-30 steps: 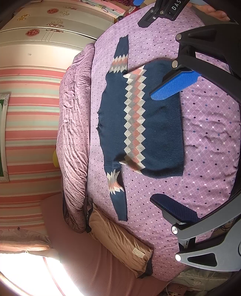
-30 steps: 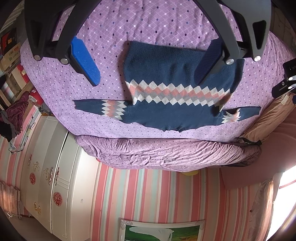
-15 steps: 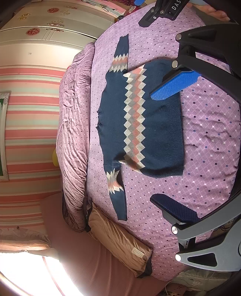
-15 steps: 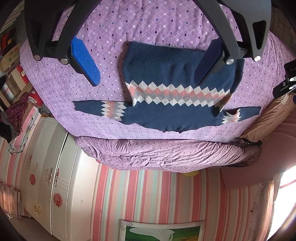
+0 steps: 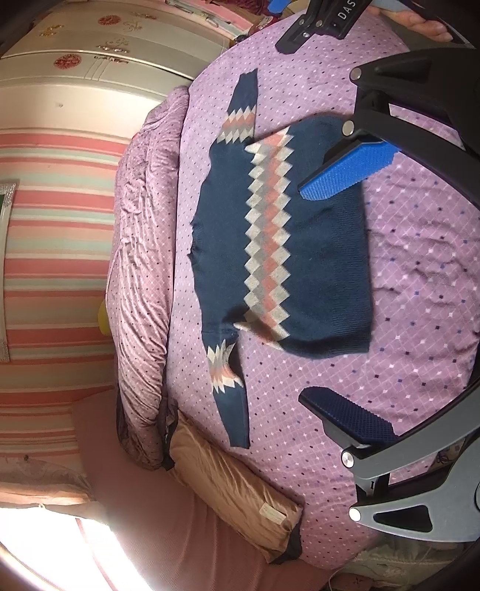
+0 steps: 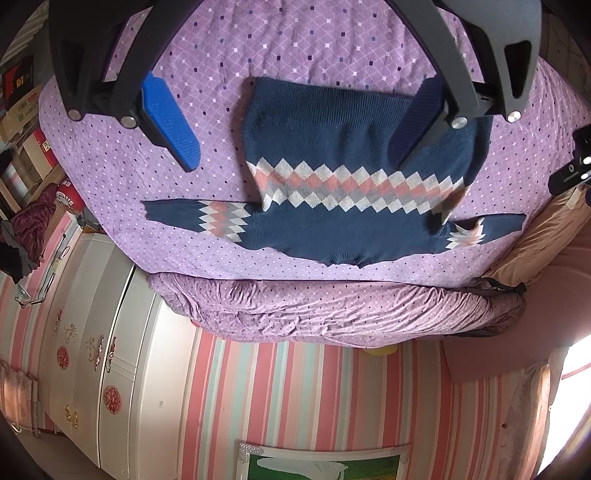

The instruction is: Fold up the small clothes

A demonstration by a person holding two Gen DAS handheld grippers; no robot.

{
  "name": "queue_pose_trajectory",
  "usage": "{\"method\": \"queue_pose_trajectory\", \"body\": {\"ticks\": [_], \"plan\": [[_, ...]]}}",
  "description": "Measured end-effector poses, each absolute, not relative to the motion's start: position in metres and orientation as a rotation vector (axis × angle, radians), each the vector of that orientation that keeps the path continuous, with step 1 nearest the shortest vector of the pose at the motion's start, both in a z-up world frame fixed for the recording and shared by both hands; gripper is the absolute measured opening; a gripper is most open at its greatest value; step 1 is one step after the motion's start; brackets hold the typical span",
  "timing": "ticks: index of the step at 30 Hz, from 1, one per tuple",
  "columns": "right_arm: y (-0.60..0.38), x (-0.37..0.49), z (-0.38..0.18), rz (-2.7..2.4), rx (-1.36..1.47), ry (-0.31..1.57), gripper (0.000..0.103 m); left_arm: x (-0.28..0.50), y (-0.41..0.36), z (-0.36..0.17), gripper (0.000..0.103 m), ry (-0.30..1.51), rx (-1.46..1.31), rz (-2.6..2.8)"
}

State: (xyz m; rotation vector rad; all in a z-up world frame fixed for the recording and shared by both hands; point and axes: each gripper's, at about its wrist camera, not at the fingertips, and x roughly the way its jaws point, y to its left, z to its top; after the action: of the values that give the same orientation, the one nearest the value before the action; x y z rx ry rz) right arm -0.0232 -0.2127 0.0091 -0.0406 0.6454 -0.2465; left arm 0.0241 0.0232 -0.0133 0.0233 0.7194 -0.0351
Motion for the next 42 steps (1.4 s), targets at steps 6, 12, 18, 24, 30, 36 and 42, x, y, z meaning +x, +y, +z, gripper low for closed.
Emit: {"method": "queue_pose_trajectory", "body": {"ticks": [6,12,18,24,30,36,42], "plan": [[-0.207,0.016,-0.001,-0.234,-0.047,0.643,0.102,0.068,0.045,-0.022,0.100,0.721,0.027,-0.009],[-0.198,0.071,-0.010,-0.217,-0.056,0.629,0.102,0.125,0.072,-0.043,0.100,0.732,0.053,0.061],[-0.180,0.137,-0.026,-0.183,-0.067,0.609,0.102,0.198,0.115,-0.071,0.100,0.733,0.023,0.110],[-0.163,0.201,-0.049,-0.172,-0.082,0.627,0.102,0.265,0.163,-0.114,0.100,0.757,0.009,0.185],[-0.148,0.250,-0.076,-0.173,-0.133,0.644,0.102,0.328,0.231,-0.165,0.100,0.788,-0.078,0.257],[-0.138,0.289,-0.108,-0.174,-0.165,0.685,0.102,0.374,0.312,-0.219,0.100,0.788,-0.273,0.291],[-0.131,0.304,-0.133,-0.176,-0.198,0.722,0.102,0.418,0.363,-0.269,0.077,0.830,-0.357,0.336]]}}
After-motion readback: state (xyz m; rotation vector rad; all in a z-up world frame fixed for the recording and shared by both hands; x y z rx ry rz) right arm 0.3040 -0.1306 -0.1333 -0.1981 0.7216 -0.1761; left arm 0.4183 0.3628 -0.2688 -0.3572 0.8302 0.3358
